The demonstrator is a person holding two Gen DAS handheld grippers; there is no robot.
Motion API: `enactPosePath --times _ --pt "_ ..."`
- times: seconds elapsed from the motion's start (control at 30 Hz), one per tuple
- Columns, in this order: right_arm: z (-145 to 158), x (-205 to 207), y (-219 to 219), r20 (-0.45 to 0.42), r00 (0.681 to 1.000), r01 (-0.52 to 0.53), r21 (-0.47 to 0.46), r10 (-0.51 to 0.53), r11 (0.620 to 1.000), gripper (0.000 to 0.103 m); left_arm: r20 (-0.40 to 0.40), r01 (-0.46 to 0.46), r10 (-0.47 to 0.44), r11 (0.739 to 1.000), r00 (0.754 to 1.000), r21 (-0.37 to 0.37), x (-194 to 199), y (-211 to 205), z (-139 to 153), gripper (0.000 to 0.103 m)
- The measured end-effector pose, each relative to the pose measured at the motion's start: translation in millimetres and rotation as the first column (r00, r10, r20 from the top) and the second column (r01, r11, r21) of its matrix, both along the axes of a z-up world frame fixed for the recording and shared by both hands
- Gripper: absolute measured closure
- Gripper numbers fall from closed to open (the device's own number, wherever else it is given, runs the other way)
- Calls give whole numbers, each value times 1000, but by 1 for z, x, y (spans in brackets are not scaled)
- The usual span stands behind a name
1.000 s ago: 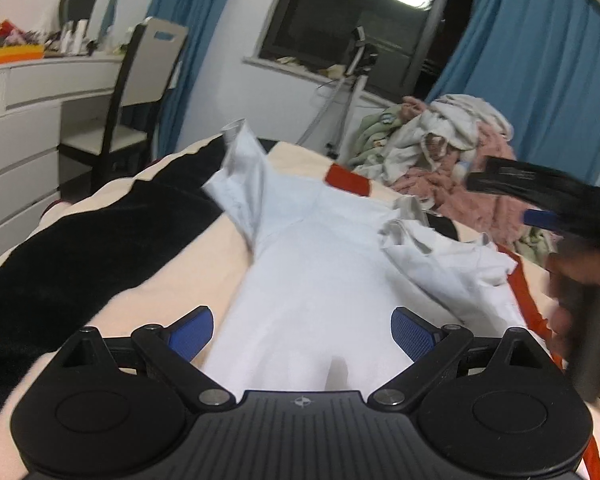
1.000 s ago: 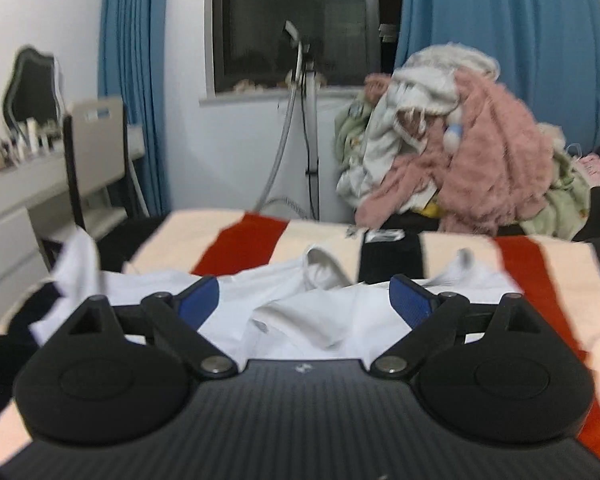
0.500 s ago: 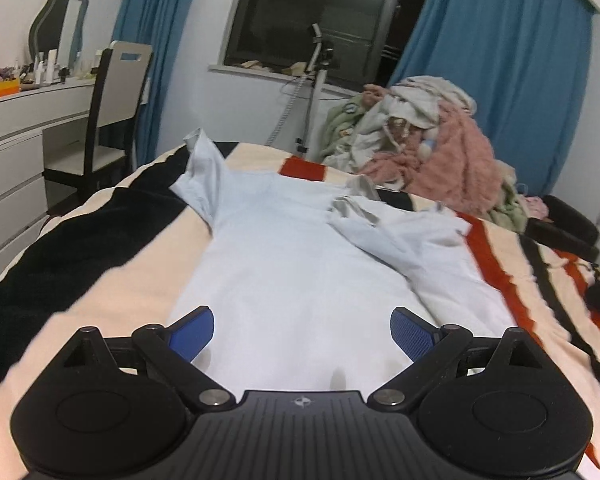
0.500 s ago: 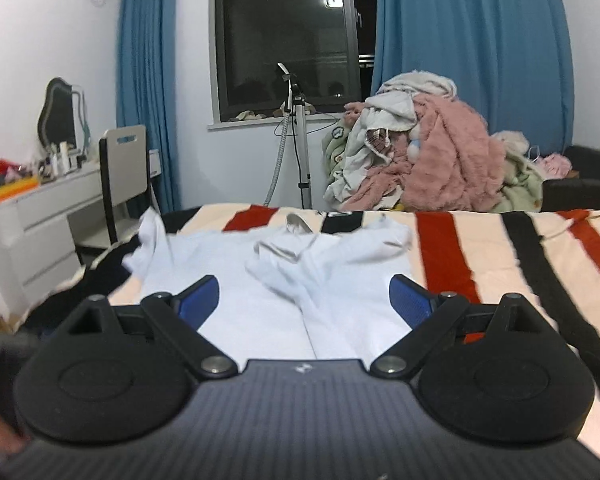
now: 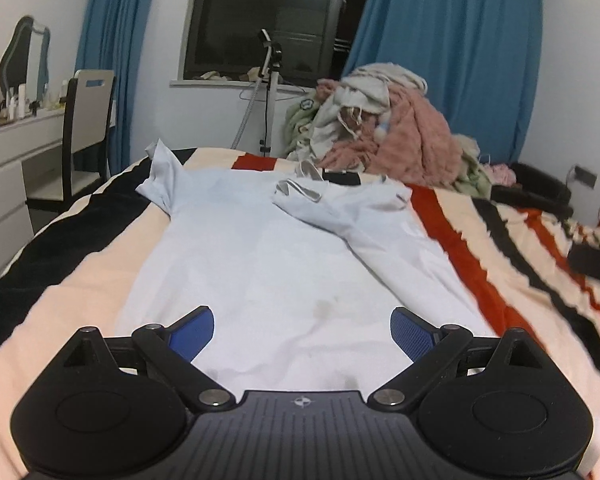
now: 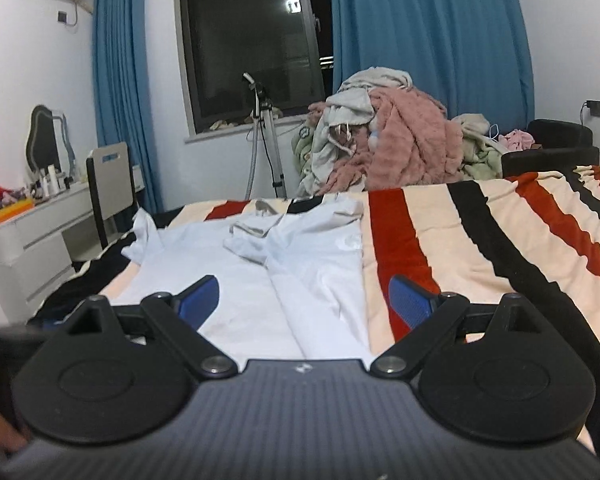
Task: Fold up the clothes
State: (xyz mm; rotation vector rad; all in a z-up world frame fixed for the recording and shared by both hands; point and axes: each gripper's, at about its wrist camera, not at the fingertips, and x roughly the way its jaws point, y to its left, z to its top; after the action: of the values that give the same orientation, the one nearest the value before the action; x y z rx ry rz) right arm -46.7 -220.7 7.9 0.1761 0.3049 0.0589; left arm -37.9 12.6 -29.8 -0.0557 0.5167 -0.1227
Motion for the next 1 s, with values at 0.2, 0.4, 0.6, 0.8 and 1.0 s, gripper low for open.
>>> enactPosePath --times 0.2,0.4,0.6,0.8,1.0 --pt "8 0 -25 -4 1000 15 85 -15 996 10 -23 24 -23 999 999 35 3 -13 -8 8" --pt "18 -2 -64 -16 998 70 156 -69 985 10 -41 74 -71 995 997 64 3 -31 -13 10" --pt "26 -14 -119 9 984 170 250 -178 953 10 -54 226 -225 974 973 25 -8 -71 -9 25" --pt "14 -25 -171 -7 948 300 351 -318 887 10 -85 405 -407 914 910 -38 -22 -135 -15 35" --pt "7 -27 -185 -8 939 322 372 -344 871 10 -124 572 -577 817 808 -75 -34 -205 -41 35"
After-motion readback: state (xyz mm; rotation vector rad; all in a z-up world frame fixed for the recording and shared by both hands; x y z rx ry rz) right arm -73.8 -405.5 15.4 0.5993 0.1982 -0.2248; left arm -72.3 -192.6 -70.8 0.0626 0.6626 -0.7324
